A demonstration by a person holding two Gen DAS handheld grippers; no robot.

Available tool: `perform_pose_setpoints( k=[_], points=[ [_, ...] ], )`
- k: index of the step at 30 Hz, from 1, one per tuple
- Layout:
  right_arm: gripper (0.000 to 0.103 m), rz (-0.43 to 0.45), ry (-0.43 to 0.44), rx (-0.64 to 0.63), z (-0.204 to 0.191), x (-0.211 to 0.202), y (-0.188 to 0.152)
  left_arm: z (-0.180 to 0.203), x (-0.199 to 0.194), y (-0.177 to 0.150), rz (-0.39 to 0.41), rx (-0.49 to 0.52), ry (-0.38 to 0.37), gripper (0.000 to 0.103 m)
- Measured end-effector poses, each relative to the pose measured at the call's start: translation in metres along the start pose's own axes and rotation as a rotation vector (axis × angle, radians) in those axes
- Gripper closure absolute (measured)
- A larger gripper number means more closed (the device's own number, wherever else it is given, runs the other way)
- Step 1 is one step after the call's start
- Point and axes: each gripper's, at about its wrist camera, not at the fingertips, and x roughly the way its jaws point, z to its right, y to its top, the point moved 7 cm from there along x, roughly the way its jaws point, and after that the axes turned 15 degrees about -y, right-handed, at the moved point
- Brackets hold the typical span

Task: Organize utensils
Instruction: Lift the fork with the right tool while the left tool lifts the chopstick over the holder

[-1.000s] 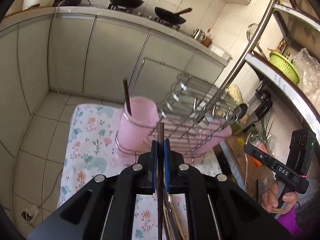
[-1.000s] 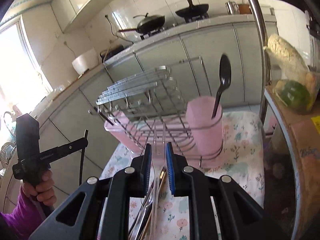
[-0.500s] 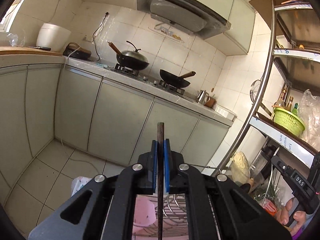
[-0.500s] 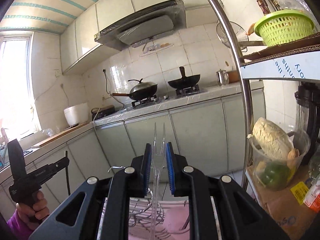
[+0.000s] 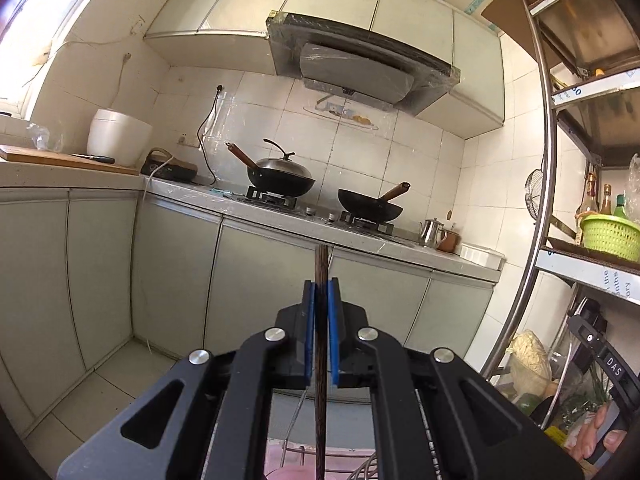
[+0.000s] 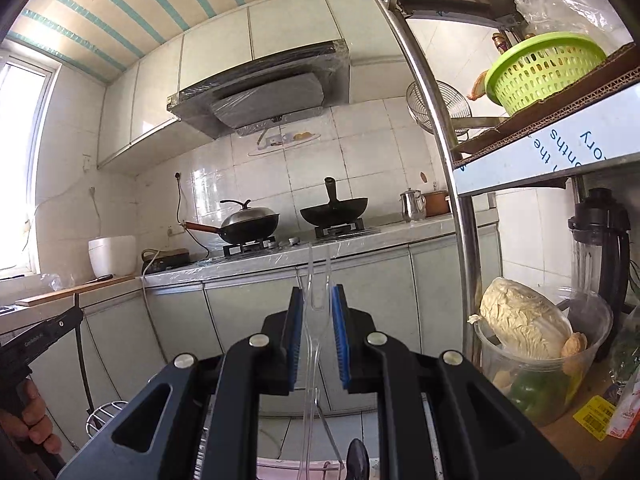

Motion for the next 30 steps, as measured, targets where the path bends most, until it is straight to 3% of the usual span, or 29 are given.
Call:
perform_pose_setpoints(
  k=[4,10,17,22,30],
  points=[
    [0.089,-0.011,0.005,-0.006,0.003,-0.005,-0.013,0.002,0.001,-0.016,0.002,0.055,0.018,0.098],
    [0.089,-0.057,0.011,0.008,0.012,-0.031,-0.032,0.002,-0.02,-0.042,-0.038,0.051,0.001,0.098],
    [0.089,-0.208,0.009,0.059,0.022,-0.05,-0.069,-0.007,-0.057,-0.071,-0.092,-0.03,0.002,0.098],
    [0.089,-0.328,0.001,0.078,0.026,-0.039,-0.092,-0.023,-0.06,-0.084,-0.15,-0.107,0.006,0.098],
    [0.089,-0.48,0.043,0.126,0.03,0.002,-0.099,-0.052,-0.037,-0.094,-0.226,-0.204,-0.004,0.097]
  ],
)
